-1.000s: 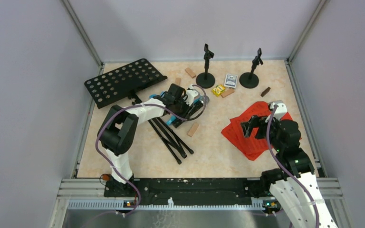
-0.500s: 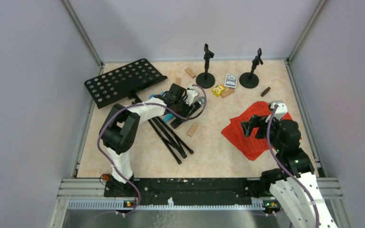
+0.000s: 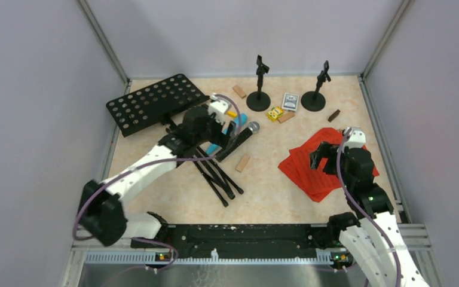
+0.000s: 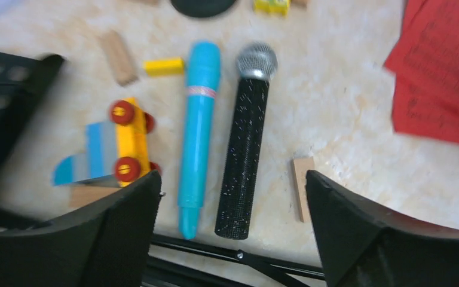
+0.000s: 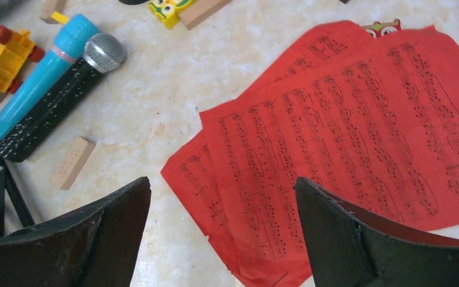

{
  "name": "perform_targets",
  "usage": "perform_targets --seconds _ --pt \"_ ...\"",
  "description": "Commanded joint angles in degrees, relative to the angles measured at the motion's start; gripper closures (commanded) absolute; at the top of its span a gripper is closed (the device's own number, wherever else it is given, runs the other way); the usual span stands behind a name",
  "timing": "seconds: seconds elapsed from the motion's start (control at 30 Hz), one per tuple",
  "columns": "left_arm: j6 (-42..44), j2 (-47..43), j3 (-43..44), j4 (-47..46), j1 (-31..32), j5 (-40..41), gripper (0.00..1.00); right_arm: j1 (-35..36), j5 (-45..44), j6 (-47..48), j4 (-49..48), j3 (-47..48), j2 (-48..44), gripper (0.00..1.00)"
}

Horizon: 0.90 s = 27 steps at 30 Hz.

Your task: Pack up the instrument practice props

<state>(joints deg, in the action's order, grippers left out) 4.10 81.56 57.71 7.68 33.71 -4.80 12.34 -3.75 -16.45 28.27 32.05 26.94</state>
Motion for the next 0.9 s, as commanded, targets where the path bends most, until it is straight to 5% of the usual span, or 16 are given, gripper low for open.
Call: perform_targets --seconds 0.0,0.17,0.37,0.87 --pt "-9.2 -16.0 -5.2 -2.6 -0.1 8.8 0.03 0.2 -6.2 -4.4 4.2 5.1 3.6 0.11" --pt "-19.1 -34.8 -12.8 5.7 -0.1 22.9 0.01 0.2 -7.9 -7.5 10.4 12.3 10.5 0.11" --pt "-18.7 -50.6 -18.7 12.6 -0.1 25.0 0.01 0.2 -4.3 -2.2 6.7 13.8 8.8 0.10" --pt "-21.4 -48.7 -17.9 19.0 0.0 26.4 0.01 0.2 -10.6 0.5 1.4 3.8 -11.9 0.09"
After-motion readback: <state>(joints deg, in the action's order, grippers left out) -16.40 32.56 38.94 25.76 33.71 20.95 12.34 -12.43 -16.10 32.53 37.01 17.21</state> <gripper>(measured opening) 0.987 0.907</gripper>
